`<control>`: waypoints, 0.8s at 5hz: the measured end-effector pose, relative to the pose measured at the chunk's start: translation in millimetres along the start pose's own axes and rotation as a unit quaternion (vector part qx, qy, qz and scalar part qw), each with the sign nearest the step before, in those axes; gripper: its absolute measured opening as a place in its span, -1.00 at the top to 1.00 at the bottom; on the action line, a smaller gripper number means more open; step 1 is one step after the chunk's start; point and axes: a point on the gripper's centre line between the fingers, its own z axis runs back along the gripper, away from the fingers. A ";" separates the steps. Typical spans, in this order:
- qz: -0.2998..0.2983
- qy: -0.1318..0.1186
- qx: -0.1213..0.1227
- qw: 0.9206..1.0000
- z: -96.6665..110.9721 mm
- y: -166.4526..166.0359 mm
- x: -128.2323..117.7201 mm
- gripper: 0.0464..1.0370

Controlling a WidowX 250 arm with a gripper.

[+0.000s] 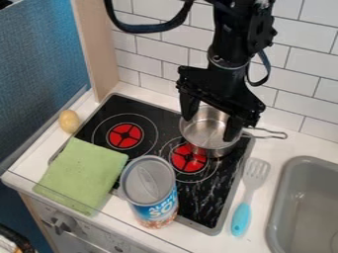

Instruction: Put the potato to the silver pot

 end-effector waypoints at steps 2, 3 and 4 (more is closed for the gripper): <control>0.103 0.042 0.005 0.994 -31.0 43.0 -5.3 -0.92; 0.198 0.055 0.010 0.979 -48.3 79.6 -11.9 -0.92; 0.277 0.063 0.032 0.958 -55.9 120.6 -22.7 -0.92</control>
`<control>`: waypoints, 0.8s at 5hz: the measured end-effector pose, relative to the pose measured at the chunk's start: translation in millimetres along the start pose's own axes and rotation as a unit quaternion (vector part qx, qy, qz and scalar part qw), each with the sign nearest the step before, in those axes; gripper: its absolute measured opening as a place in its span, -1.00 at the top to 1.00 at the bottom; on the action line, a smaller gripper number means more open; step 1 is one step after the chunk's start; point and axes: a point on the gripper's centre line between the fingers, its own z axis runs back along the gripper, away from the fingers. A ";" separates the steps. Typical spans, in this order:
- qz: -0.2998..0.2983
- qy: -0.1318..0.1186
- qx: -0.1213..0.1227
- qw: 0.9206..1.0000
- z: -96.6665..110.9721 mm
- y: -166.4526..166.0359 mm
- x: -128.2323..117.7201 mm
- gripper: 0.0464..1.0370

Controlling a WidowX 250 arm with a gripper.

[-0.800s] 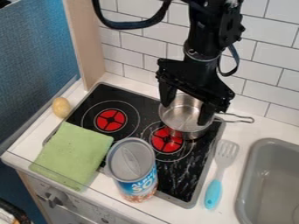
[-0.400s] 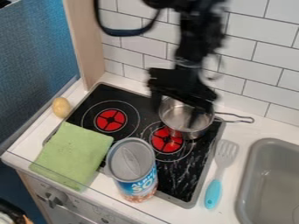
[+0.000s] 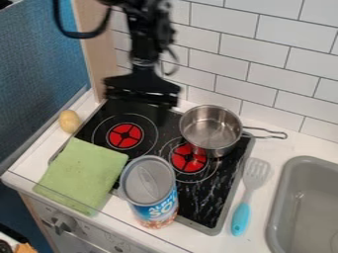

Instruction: Put the potato to the silver pot

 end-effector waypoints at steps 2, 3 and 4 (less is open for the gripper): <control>0.163 -0.010 0.021 0.986 -15.2 74.3 11.9 -0.92; 0.212 -0.017 0.031 0.977 -28.7 99.4 16.2 -0.93; 0.251 -0.026 0.034 0.967 -38.8 119.0 21.0 -0.92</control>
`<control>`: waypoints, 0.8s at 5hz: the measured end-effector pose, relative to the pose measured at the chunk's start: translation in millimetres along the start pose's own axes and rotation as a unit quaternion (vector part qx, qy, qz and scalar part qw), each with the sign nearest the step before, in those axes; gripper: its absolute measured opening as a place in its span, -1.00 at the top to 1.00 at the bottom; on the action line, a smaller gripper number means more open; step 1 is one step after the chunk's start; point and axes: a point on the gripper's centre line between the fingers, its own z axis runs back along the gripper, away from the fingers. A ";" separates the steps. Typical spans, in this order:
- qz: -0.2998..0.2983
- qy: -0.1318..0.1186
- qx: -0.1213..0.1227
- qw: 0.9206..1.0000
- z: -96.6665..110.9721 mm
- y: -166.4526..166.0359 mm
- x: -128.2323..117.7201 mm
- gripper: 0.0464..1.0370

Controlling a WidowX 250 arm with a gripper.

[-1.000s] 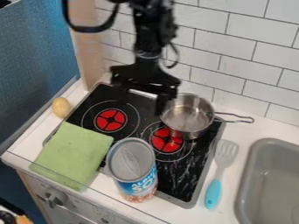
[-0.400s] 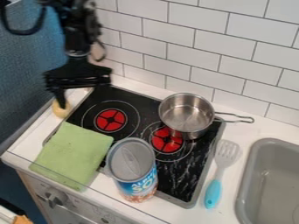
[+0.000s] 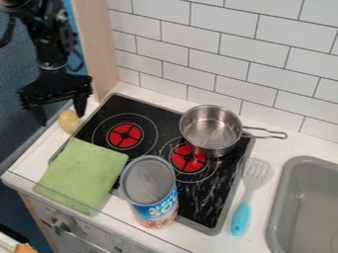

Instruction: Put the potato to the silver pot

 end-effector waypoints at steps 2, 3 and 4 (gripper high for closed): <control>0.043 -0.014 -0.018 0.999 -20.5 -6.2 13.2 -0.92; 0.053 -0.025 -0.027 0.998 -19.9 -12.5 15.3 -0.92; 0.065 -0.021 -0.036 0.997 -26.5 -20.9 13.5 -0.92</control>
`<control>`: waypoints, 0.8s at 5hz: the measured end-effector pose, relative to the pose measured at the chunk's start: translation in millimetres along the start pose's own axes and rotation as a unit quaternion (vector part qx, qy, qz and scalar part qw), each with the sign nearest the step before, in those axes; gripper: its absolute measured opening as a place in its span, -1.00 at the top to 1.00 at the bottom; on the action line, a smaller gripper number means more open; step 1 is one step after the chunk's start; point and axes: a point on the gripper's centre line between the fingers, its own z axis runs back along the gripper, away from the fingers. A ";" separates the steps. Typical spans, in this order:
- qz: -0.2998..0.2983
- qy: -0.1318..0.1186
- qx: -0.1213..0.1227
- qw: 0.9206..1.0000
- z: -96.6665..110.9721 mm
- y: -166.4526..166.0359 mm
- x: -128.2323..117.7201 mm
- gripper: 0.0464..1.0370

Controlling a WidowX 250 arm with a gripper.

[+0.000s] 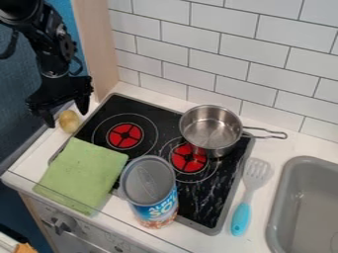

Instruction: Put the potato to the silver pot

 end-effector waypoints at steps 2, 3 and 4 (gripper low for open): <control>0.010 0.003 -0.002 1.000 -17.1 -10.1 -3.6 -0.92; 0.006 0.009 -0.007 1.000 -21.4 -12.2 -6.0 -0.84; 0.006 0.007 -0.004 1.000 -22.2 -11.8 -4.7 -0.29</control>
